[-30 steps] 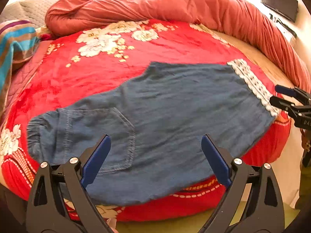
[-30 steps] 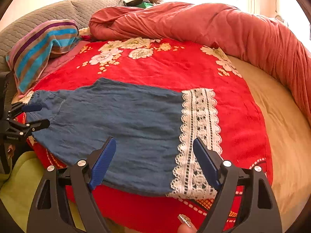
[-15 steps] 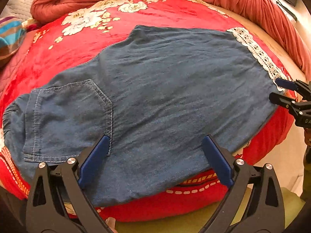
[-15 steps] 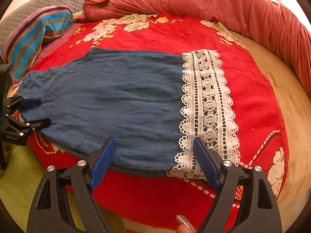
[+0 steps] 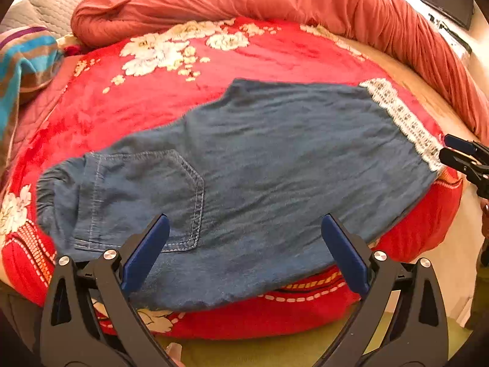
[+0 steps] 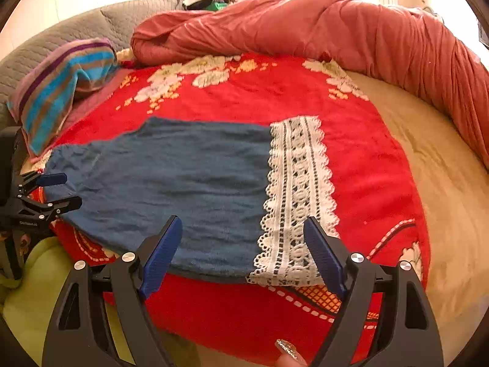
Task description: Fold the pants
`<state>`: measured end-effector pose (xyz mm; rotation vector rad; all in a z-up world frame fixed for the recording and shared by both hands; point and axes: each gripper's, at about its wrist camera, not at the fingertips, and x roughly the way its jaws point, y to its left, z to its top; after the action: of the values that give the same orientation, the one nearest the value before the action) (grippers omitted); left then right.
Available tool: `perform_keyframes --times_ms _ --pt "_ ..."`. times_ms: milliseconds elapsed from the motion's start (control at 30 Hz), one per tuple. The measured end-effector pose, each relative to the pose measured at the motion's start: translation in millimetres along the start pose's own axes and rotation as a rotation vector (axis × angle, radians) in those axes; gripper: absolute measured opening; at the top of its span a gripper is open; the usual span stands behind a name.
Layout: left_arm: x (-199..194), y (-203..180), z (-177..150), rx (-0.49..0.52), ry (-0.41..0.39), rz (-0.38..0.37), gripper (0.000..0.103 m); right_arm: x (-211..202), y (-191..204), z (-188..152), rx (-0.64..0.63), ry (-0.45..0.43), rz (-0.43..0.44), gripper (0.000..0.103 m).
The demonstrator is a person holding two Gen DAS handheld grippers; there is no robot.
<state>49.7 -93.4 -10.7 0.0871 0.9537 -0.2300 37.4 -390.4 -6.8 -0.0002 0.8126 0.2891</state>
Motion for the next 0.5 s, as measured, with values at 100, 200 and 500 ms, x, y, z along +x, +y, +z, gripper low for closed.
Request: perform_keyframes --times_ms 100,200,500 --pt "-11 -3 4 0.002 -0.027 0.002 0.093 -8 -4 2 0.005 -0.026 -0.001 0.081" --pt "-20 -10 9 0.015 -0.049 0.007 0.093 -16 -9 4 0.015 -0.050 -0.006 0.081" --pt "-35 -35 26 0.062 -0.089 0.005 0.093 -36 -29 3 0.058 -0.111 -0.024 0.081"
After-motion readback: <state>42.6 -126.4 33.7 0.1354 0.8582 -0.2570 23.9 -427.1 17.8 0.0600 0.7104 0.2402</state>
